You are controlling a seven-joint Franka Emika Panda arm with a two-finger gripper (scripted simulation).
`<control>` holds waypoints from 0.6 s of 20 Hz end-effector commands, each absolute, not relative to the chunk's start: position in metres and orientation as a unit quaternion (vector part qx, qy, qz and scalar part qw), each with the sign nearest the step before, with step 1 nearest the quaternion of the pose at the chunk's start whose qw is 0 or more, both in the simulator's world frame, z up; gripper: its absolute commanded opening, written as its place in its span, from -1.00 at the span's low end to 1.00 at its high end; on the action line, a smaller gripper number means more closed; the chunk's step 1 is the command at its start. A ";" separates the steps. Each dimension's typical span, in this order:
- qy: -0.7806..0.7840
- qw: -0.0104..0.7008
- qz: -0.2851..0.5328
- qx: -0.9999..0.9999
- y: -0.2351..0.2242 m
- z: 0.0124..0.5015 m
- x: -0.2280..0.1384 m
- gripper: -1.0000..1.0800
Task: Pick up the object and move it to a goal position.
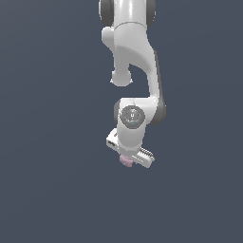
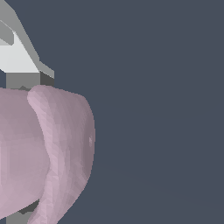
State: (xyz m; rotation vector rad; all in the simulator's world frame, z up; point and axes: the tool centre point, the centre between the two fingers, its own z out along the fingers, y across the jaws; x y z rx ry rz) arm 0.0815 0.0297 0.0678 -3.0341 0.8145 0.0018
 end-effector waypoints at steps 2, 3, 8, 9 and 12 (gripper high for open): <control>0.260 0.000 0.000 -0.966 0.016 0.084 0.069 -1.00; 0.260 0.000 0.000 -0.966 0.011 0.090 0.064 -1.00; 0.260 0.001 0.000 -0.966 -0.016 0.122 0.038 -1.00; 0.260 0.001 0.000 -0.966 -0.022 0.129 0.033 -1.00; 0.260 0.001 0.000 -0.966 -0.040 0.150 0.016 -1.00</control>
